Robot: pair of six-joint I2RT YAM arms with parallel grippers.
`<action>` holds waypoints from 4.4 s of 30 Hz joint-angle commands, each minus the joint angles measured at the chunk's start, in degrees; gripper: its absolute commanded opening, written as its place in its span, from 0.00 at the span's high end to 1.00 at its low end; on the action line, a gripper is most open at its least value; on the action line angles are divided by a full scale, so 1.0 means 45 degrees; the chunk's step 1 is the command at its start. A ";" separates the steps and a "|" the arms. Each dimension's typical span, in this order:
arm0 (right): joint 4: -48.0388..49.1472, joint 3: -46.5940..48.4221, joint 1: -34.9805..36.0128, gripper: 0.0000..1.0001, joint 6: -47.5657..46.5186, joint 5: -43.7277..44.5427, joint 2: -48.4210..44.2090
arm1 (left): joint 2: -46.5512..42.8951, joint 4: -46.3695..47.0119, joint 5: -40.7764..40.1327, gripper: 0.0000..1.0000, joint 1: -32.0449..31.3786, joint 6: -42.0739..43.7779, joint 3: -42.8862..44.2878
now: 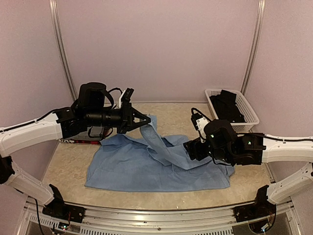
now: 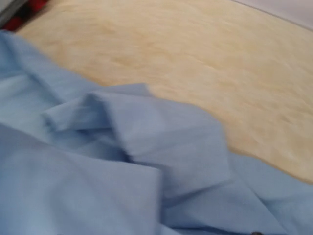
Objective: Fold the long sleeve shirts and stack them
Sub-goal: Fold the sleeve of the 1/3-folded shirt.
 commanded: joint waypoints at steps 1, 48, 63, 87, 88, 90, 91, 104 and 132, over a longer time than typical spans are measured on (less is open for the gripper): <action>-0.1017 -0.0414 -0.1019 0.22 0.1177 -0.0244 -0.0594 | 0.0239 -0.0325 -0.0621 1.00 -0.0653 0.1152 0.1667; 0.5124 -0.5445 -0.1926 0.28 0.0025 -0.5173 -0.2030 | 0.4446 -0.1951 -0.1027 1.00 -0.0609 0.2384 0.7653; 0.6947 -0.3736 -0.1923 0.32 -0.0571 -0.3308 0.2256 | 0.3238 -0.1423 -0.1002 1.00 -0.1073 0.2018 0.6009; 0.7288 -0.5023 -0.2065 0.24 0.0633 -0.0331 0.1695 | 0.2436 -0.0365 -0.1464 1.00 -0.1745 0.1365 0.3559; 0.6992 -0.5271 -0.2059 0.23 0.0744 -0.0550 0.1176 | 0.2358 -0.0364 -0.1490 1.00 -0.1794 0.1358 0.3478; 0.6128 -0.5784 -0.2053 0.23 0.0999 -0.0865 0.0023 | 0.2129 -0.0453 -0.1581 1.00 -0.1932 0.1455 0.3324; 0.5636 -0.5932 -0.2057 0.22 0.1161 -0.0927 -0.0547 | 0.2057 -0.0588 -0.1643 1.00 -0.2015 0.1533 0.3246; 0.1458 -0.5360 -0.2152 0.21 0.2237 -0.0155 -0.3635 | 0.0685 -0.2757 -0.2968 1.00 -0.3271 0.1788 0.0108; -0.0108 -0.3197 -0.3673 0.20 0.2613 -0.1713 0.0535 | -0.4160 -0.5194 -0.9519 1.00 -0.3556 0.1986 -0.4002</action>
